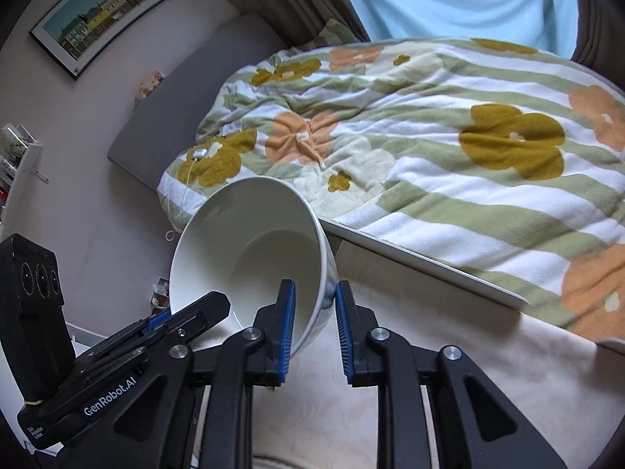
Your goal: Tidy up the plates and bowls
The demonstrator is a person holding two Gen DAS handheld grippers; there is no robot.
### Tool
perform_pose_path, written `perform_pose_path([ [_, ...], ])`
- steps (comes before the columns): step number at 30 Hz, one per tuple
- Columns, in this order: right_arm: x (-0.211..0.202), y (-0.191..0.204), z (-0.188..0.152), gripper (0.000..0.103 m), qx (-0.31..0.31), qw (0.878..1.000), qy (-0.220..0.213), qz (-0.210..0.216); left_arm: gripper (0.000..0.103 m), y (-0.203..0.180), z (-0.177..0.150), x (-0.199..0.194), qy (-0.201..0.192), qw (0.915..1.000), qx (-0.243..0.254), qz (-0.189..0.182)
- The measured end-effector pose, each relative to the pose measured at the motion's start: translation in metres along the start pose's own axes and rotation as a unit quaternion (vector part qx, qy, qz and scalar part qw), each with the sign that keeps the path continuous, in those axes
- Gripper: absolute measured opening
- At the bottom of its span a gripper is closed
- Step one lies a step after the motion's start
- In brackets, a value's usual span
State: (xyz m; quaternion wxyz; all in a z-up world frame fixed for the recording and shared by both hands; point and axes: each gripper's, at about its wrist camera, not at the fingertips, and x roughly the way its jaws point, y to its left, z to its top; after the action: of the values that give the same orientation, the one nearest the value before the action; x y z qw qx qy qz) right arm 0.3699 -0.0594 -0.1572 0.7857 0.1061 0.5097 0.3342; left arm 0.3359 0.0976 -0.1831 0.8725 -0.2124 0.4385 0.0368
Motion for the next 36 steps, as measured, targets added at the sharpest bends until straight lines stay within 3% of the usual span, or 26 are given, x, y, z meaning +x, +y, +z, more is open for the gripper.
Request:
perform_pose_path([
  [10,-0.148,-0.029,-0.071,0.019,0.021,0.997,-0.065,-0.032,0.024,-0.121,-0.073,-0.081,-0.010,0.9967,0.068,-0.043],
  [19,-0.250,-0.076,-0.150,0.019,0.062,0.991,-0.085,-0.087,0.024,-0.221,-0.167,-0.107,0.036,0.9891,0.107,-0.095],
  [27,-0.284,-0.127,-0.214,0.019,0.130,0.981,-0.072,-0.121,0.024,-0.271,-0.228,-0.087,0.106,0.9770,0.149,-0.109],
  [36,-0.262,-0.165,-0.267,0.019,0.181,0.973,-0.034,-0.140,0.024,-0.275,-0.273,-0.049,0.171,0.9651,0.178,-0.086],
])
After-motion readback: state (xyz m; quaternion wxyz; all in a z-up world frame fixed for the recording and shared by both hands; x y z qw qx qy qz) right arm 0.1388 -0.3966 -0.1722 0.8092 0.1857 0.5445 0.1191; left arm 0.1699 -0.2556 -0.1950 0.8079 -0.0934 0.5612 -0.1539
